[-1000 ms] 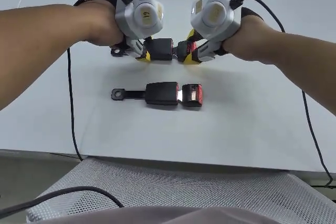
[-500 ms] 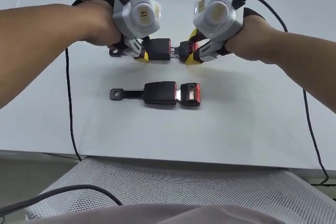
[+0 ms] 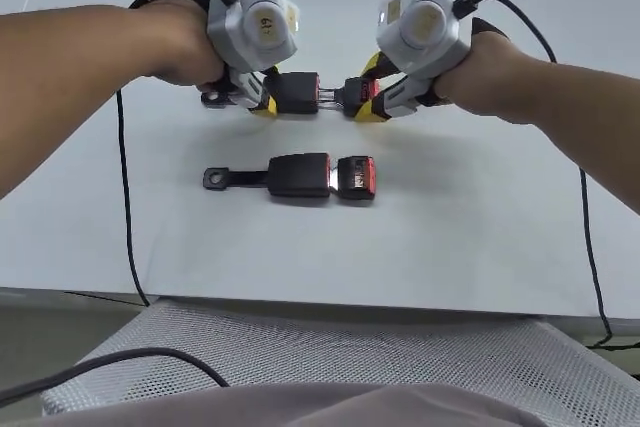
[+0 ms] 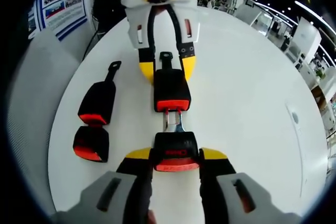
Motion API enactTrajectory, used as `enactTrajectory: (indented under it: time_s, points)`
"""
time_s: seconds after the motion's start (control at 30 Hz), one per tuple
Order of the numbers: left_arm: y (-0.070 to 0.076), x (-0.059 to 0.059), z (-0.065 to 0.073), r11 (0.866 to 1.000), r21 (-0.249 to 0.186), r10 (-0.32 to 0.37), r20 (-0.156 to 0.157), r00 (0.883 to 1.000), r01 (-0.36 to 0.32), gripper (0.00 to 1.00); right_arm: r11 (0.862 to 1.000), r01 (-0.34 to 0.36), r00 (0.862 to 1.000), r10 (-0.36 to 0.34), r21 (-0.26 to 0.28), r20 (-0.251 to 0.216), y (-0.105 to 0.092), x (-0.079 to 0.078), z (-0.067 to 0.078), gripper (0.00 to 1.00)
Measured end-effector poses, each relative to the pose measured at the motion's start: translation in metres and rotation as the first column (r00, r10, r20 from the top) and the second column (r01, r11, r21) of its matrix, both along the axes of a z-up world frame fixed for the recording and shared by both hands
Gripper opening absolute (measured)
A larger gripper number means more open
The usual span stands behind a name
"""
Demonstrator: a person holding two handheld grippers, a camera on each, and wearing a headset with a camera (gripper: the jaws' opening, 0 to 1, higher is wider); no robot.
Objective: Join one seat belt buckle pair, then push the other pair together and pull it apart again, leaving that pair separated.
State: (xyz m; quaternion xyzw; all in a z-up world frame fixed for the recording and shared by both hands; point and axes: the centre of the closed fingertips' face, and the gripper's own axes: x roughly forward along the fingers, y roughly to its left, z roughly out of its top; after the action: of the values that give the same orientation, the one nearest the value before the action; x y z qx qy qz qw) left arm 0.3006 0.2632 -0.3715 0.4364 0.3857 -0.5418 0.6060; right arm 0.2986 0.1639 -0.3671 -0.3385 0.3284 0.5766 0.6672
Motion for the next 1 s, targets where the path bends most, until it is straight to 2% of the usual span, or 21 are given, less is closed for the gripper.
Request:
enactTrajectory:
  time_s: [0.03,0.2,0.37,0.67,1.0]
  points:
    - [0.0,0.0,0.0,1.0,0.001,0.0,0.0,1.0,0.0,0.31,1.0,-0.001,1.0,0.002,-0.015,0.002,-0.006,0.0,-0.003,0.34]
    - [0.0,0.0,0.001,1.0,0.003,0.003,0.001,1.0,-0.003,0.31,1.0,0.019,1.0,-0.019,-0.02,0.001,-0.023,-0.001,-0.004,0.35]
    - [0.0,-0.001,0.001,1.0,0.02,0.014,0.003,1.0,-0.014,0.31,0.998,0.024,1.0,-0.023,-0.058,0.013,-0.047,-0.004,-0.007,0.35]
    - [0.0,-0.002,0.002,1.0,0.019,0.016,0.003,1.0,-0.016,0.32,0.992,0.065,0.998,-0.063,-0.112,0.021,-0.101,-0.008,-0.01,0.36]
    - [0.001,0.0,0.001,1.0,0.015,0.022,0.02,1.0,-0.022,0.32,0.984,0.084,0.996,-0.081,-0.156,0.025,-0.137,-0.018,-0.008,0.36]
